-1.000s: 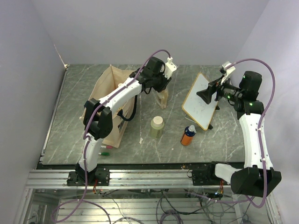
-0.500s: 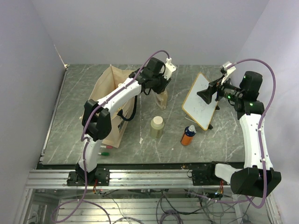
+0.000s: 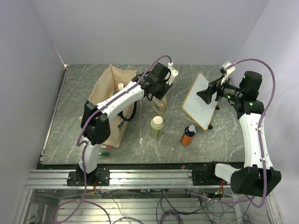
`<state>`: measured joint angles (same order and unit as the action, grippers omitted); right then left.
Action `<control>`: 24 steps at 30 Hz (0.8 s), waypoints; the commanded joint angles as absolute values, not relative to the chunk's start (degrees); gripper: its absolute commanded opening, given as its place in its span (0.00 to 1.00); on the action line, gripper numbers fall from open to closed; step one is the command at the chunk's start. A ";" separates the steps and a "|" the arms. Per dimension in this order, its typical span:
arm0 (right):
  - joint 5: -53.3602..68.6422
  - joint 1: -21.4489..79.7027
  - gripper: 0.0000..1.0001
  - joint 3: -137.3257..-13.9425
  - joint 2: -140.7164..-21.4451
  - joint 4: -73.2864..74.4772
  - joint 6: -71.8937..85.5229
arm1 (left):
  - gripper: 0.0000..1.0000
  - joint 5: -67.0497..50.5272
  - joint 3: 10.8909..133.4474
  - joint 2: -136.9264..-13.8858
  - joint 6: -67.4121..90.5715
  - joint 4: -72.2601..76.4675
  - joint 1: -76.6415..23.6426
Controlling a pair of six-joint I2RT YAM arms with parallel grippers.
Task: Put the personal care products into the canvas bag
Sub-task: Move the care product at the center of the board, then pick up the care product from the center of the board.
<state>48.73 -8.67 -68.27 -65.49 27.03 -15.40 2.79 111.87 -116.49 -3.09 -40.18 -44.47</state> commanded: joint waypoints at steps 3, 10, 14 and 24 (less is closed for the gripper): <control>49.75 -9.23 0.86 -68.00 -65.68 26.14 -15.69 | 0.11 4.85 109.96 -111.59 1.89 -38.48 -44.96; 49.93 -9.23 0.86 -68.14 -65.98 26.20 -15.56 | 0.36 2.51 106.45 -109.57 2.71 -36.94 -45.34; 49.85 -9.23 0.86 -67.95 -66.08 26.04 -15.64 | 0.57 1.32 105.95 -108.21 2.08 -36.32 -45.27; 49.82 -9.32 0.87 -67.94 -66.02 26.32 -16.29 | 0.86 -4.49 106.31 -105.32 -7.98 -35.32 -45.13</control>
<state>49.17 -8.69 -68.23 -65.82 27.03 -15.51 0.95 105.80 -107.81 -2.02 -37.43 -44.84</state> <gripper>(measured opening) 0.869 0.837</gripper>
